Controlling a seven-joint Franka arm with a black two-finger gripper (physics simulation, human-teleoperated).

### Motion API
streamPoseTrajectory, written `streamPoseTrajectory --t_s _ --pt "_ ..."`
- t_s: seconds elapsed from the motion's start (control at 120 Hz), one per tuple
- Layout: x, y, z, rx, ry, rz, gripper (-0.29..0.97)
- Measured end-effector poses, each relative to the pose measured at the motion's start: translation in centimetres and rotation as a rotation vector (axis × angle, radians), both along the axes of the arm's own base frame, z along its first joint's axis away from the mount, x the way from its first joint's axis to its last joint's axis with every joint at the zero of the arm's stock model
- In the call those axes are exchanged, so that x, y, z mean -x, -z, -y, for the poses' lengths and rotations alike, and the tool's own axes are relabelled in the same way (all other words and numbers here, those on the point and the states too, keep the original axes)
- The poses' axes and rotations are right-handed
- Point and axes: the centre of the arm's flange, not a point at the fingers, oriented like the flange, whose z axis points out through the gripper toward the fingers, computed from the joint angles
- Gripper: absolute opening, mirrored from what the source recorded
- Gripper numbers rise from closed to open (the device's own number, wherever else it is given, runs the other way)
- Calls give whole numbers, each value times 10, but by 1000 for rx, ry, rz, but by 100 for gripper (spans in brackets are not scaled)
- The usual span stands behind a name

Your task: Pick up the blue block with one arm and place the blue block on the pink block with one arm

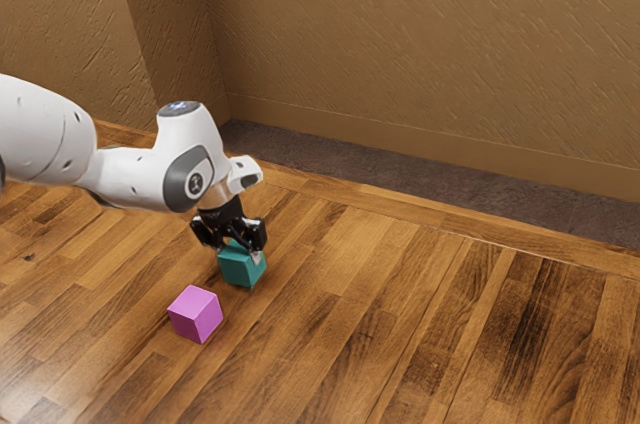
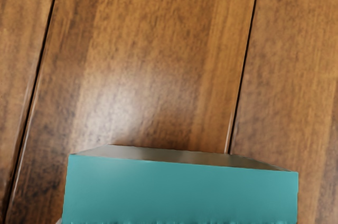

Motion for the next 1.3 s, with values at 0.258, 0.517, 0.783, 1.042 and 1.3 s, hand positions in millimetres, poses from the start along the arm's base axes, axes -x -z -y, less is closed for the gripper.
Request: streamPoseTrajectory --t_s 0.258,0.517,0.783,1.042,1.3 --pt "34 -79 10 9 26 95 37" --pt "91 -73 12 17 32 50 37" --pt "106 -75 -11 -11 20 35 38" --pt "127 -74 -9 -20 43 21 38" --pt "140 -67 -18 -24 37 2 38"
